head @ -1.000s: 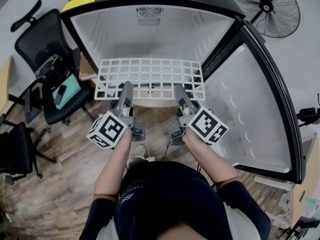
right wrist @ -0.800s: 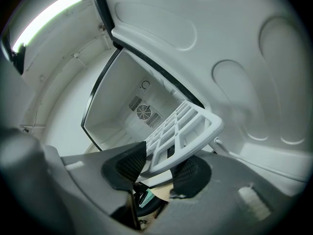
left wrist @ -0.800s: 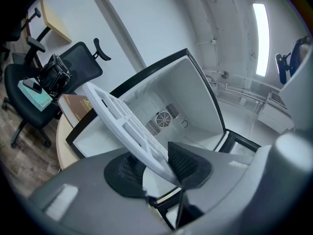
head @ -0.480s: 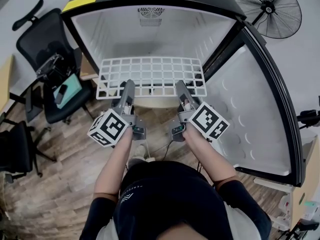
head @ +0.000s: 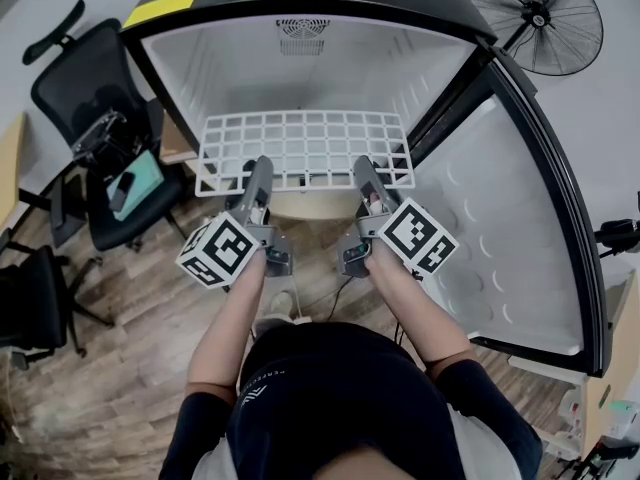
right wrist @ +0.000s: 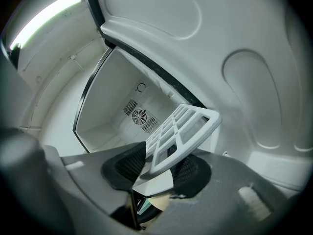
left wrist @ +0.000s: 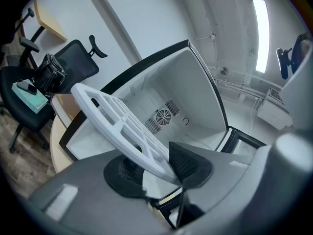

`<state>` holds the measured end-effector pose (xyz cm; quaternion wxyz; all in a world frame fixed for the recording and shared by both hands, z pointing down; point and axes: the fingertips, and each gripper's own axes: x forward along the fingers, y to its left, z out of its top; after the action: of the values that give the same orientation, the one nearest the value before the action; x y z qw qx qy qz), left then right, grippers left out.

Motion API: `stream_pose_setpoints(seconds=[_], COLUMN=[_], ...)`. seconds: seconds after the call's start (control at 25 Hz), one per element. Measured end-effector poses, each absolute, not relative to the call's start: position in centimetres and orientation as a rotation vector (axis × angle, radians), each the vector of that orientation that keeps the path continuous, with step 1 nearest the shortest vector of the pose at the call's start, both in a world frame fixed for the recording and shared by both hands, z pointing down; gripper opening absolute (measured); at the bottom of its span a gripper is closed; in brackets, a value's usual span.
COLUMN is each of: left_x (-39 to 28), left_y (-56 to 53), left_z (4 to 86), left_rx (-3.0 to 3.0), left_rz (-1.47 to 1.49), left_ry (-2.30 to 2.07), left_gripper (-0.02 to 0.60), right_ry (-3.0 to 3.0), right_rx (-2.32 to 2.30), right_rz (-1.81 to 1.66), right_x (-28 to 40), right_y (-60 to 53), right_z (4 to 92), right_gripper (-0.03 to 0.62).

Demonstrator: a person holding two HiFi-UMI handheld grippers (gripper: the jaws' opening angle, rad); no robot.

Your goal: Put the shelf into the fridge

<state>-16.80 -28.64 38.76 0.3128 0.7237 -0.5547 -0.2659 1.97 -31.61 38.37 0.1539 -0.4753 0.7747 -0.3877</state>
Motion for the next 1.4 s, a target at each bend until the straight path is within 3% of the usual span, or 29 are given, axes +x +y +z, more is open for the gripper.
stream_pose_setpoints(seconds=[1.4], left_x=[-17.8], left_y=[-35.7], left_z=[38.7], left_rx=[1.938], left_rz=[-0.644], left_ry=[-1.456], left_gripper=[0.156], right_ry=[2.093], right_rx=[-1.453], right_rz=[-1.091], right_x=[1.4], right_y=[-38.5], right_z=[38.5], right_gripper=[0.141])
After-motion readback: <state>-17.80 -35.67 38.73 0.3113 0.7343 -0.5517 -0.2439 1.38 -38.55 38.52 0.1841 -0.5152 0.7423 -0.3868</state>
